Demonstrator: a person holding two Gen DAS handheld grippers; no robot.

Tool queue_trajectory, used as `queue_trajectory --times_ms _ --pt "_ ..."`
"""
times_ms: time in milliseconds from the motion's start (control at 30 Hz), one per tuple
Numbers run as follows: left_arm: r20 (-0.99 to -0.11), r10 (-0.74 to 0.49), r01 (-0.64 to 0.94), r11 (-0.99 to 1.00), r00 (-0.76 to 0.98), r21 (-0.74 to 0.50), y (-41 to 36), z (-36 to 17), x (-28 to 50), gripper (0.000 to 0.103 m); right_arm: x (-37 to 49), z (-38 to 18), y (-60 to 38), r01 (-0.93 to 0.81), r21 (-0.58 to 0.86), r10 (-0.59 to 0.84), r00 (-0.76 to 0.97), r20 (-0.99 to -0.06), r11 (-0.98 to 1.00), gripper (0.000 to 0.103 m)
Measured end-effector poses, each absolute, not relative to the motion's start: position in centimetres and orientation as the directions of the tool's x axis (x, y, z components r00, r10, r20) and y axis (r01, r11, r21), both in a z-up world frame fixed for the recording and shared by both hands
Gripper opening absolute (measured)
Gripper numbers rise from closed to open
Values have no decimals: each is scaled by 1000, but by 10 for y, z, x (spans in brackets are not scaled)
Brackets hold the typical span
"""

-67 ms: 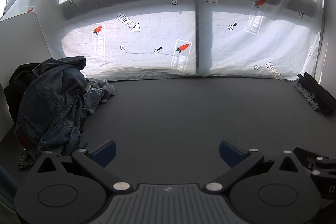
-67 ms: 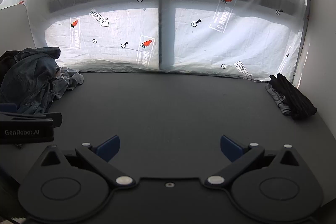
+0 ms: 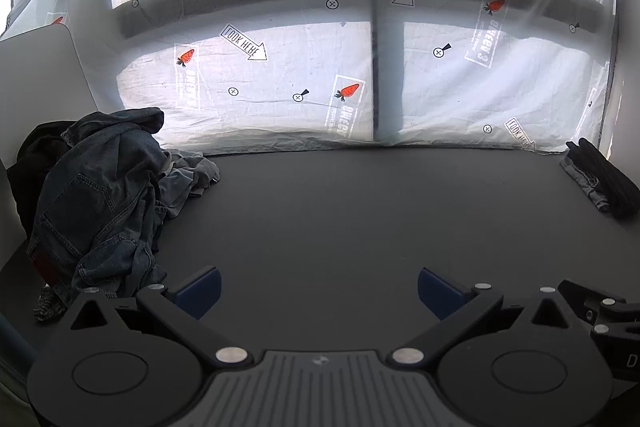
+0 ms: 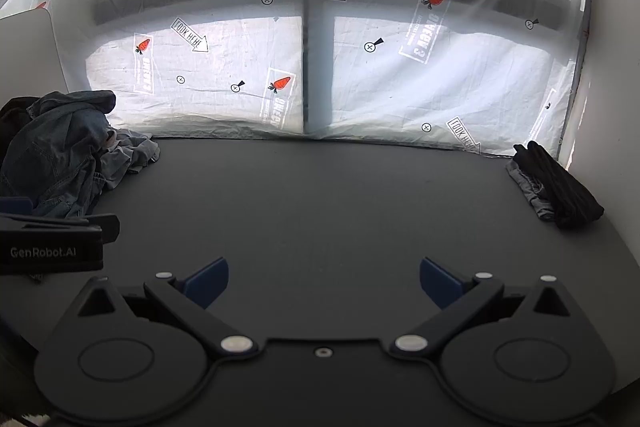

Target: Fold clothes

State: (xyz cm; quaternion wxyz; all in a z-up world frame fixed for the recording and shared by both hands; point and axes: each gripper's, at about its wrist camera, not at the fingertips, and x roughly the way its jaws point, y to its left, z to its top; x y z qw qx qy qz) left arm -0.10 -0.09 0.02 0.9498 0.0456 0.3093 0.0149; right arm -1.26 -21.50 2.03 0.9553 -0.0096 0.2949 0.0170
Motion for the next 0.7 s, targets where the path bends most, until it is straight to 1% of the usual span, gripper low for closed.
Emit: queue_trajectory --times_ms 700 --pt "-584 69 -18 996 809 93 -5 2 -2 103 -19 18 -221 -32 3 29 828 -560 999 103"
